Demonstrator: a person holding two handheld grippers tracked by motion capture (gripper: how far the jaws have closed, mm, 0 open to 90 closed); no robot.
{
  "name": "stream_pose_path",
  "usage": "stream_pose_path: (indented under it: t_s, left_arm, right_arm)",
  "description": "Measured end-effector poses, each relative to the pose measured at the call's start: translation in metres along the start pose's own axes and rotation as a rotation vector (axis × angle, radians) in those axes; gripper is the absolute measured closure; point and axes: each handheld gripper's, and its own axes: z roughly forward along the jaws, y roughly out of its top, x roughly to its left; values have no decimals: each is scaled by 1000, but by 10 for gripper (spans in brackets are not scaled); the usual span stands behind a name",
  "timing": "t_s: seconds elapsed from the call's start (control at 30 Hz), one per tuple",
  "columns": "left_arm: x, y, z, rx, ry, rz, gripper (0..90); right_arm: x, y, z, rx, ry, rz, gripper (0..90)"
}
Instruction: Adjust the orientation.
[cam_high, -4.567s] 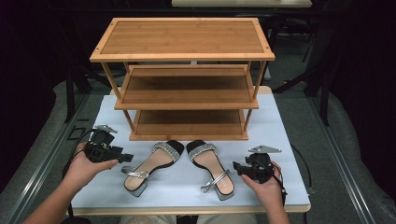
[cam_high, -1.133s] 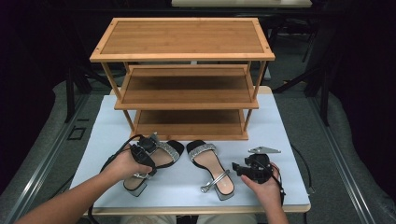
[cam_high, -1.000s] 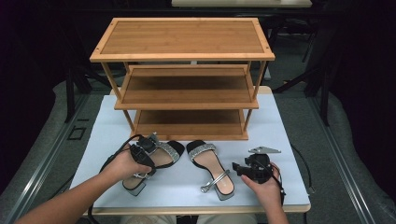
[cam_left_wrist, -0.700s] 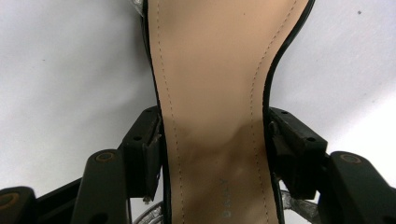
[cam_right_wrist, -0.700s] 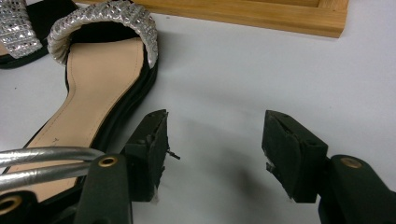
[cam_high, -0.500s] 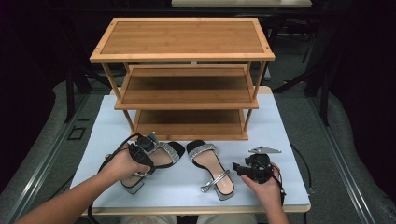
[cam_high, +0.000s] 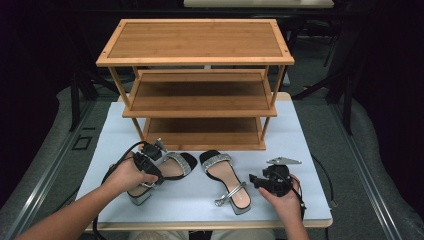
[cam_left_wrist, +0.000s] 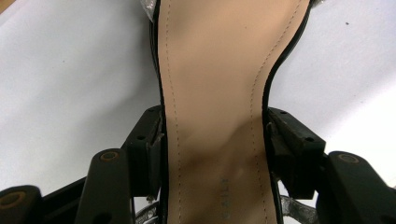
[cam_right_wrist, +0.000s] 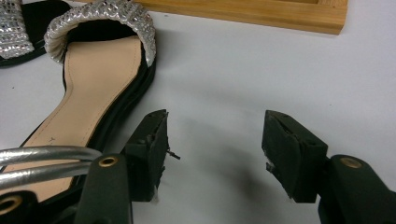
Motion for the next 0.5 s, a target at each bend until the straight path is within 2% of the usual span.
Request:
stream_pose_path:
  t_s: [0.07, 0.2, 0.5]
  left_arm:
    - [1, -1, -2, -5, -13, -10, 426]
    - [4, -2, -8, -18, -15, -5, 426]
    - [12, 6, -17, -89, -24, -58, 427]
  right_arm:
    - [0, 0, 0, 0, 1, 0, 403]
    - [0, 0, 0, 0, 1, -2, 403]
    - [1, 0, 0, -3, -1, 0, 403]
